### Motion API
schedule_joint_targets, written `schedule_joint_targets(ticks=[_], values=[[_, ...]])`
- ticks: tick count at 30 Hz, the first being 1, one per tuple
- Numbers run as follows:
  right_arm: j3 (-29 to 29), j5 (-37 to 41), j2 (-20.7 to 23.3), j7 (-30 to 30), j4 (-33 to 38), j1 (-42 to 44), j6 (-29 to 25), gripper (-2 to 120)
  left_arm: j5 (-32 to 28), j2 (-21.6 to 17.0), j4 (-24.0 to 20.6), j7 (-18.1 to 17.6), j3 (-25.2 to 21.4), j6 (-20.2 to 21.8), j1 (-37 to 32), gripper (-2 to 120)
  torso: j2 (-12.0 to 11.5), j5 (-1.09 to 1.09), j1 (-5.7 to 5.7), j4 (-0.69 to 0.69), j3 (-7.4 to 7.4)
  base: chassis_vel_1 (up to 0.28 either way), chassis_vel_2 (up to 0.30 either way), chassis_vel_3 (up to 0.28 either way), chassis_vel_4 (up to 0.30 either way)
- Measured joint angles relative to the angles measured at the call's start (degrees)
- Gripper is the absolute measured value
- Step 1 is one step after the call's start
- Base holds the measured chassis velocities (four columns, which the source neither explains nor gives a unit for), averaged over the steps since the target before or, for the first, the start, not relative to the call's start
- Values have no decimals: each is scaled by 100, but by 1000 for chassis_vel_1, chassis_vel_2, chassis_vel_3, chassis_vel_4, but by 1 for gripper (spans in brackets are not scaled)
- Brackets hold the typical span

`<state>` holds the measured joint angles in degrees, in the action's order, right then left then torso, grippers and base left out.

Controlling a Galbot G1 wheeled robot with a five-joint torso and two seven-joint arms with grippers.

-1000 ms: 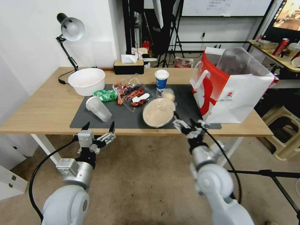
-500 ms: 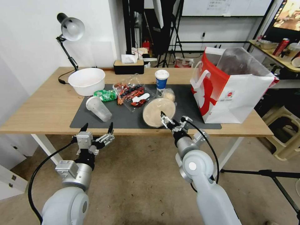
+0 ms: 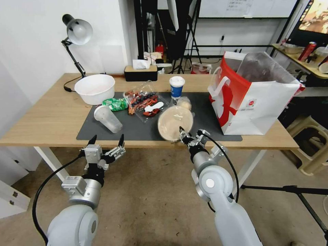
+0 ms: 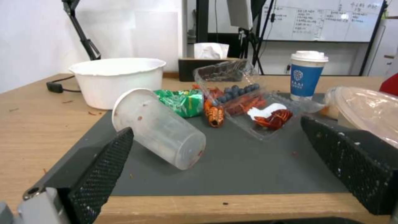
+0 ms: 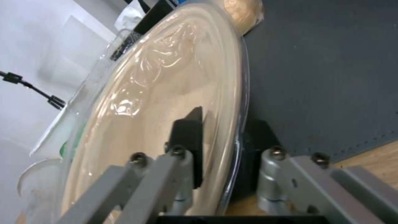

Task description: Pick up the trash from the table and place it into the takeout bag.

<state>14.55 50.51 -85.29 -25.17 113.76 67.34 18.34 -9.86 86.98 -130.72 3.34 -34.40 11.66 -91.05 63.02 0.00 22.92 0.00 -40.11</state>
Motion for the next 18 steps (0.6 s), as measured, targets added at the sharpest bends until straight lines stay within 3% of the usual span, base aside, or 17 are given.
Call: schedule_joint_targets(ticks=[5,12,18], values=[[58,-37,34,114,233,112,-19,1,-5,-32,19,0,0,-16,7,100,0,0,0,0,0,0,0,0,0],[277,-64,231,756,888,240,-145,0,-23,-70,20,0,-12,-48,8,100,0,0,0,0,0,0,0,0,0],[869,-93,508,1398,1477,152,-388,0,-26,-91,22,-1,-30,-107,-15,100,0,0,0,-1,0,0,0,0,0]])
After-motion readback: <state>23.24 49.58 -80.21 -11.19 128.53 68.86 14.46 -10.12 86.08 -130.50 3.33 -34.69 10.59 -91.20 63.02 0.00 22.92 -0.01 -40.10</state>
